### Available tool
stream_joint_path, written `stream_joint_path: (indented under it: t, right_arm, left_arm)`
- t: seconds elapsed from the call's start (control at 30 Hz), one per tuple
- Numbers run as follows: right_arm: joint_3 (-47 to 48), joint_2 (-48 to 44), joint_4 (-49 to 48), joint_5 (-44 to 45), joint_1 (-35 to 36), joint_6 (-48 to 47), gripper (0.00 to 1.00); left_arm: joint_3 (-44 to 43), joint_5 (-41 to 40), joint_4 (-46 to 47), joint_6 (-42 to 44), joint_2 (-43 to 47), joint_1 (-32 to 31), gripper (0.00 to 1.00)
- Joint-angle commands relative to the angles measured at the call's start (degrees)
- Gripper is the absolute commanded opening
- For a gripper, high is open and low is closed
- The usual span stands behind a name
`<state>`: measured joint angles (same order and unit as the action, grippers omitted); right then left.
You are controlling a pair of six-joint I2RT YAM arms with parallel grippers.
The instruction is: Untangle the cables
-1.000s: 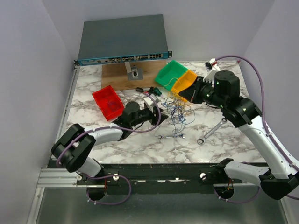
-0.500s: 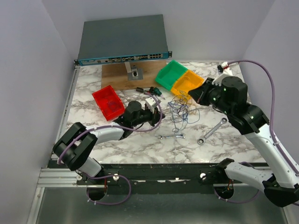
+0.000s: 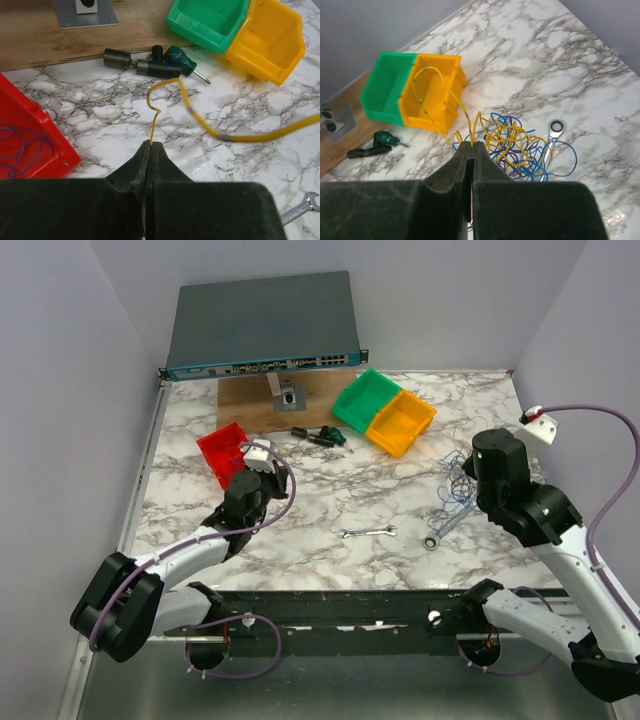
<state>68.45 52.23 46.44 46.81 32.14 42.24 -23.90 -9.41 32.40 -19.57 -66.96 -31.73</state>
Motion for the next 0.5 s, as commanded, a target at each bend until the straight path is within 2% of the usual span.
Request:
stream_joint_path:
  t: [0.0, 0.13, 0.17, 0.2, 0.23, 0.27, 0.3, 0.33, 0.4, 0.47]
  right_arm:
    - [-4.1, -3.2, -4.7, 3.5, -0.2, -2.4, 0.01]
    - [-6.4, 0.9, -8.7, -10.0, -0.2, -5.7, 0.01]
    - [-6.8, 2.5, -9.3, -12.3, -0.1, -6.2, 0.05]
    - [-7.1, 4.4, -9.9, -15.2, -0.2, -6.9, 0.12]
    - [-7.1, 6.0, -10.5, -17.7, -0.2, -7.6, 0.38]
    - [-7.3, 7.6, -11.1, -21.1, -0.1, -8.6, 0.70]
    - [-7.6, 8.8, -12.5, -24.2, -0.1, -9.8, 0.96]
    - [-8.1, 10.1, -13.5, -28.3, -0.2, -11.9, 1.00]
    - [-9.4, 11.4, -16.9, -35.3, -0.1, -15.0, 1.00]
    - [-11.0, 12.2, -20.8, -42.4, 0.0, -17.7, 1.00]
  left_arm:
    - [0.9, -1.6, -0.8, -1.0, 2.1, 0.0, 0.00]
    - [-1.5, 1.7, -3.3, 0.0, 0.8, 0.0, 0.00]
    - [-2.1, 0.9, -4.7, 0.0, 0.8, 0.0, 0.00]
    - [-2.5, 0.0, -6.2, 0.0, 1.1, 0.0, 0.00]
    - [-2.6, -1.1, -7.7, 0.1, 1.4, 0.0, 0.02]
    - [-2.7, -2.4, -9.0, -0.3, 1.9, 0.0, 0.08]
    - [-2.5, -3.9, -10.6, -1.2, 2.7, 0.0, 0.19]
    - [-2.1, -4.8, -11.6, -1.7, 3.6, 0.0, 0.30]
    - [-1.2, -6.3, -13.1, -2.8, 6.2, 0.1, 0.59]
    - [-1.4, -6.5, -16.6, -4.6, 8.5, 0.0, 0.71]
